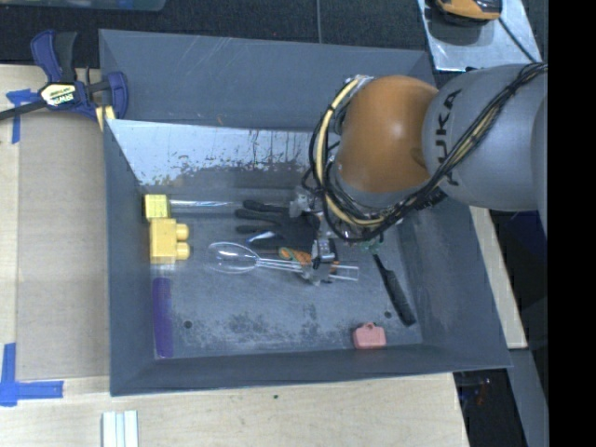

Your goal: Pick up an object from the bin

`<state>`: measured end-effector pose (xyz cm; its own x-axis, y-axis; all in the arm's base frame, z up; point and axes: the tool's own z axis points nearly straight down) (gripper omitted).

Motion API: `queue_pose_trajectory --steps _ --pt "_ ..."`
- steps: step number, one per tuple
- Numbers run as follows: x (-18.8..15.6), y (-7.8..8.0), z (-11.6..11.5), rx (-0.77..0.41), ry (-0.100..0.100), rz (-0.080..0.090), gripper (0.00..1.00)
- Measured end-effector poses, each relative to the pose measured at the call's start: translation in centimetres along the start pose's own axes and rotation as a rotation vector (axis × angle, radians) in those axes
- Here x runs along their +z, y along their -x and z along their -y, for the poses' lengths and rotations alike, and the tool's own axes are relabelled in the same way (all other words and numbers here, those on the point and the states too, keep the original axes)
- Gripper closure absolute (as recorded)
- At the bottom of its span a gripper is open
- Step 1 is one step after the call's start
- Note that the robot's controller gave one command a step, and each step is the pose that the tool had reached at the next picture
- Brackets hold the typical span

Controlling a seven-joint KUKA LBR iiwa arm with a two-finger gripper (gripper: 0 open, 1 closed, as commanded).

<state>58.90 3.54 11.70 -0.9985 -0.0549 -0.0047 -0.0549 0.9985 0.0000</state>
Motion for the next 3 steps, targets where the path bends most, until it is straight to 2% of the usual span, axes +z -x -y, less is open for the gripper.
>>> queue_pose_trajectory --steps 1,2,3 --pt "3.8 0.3 0.9 0.148 0.007 0.019 0.00" --pt "4.2 2.4 0.6 0.160 0.004 0.021 1.00" --pt "4.2 2.4 0.6 0.160 0.004 0.021 1.00"
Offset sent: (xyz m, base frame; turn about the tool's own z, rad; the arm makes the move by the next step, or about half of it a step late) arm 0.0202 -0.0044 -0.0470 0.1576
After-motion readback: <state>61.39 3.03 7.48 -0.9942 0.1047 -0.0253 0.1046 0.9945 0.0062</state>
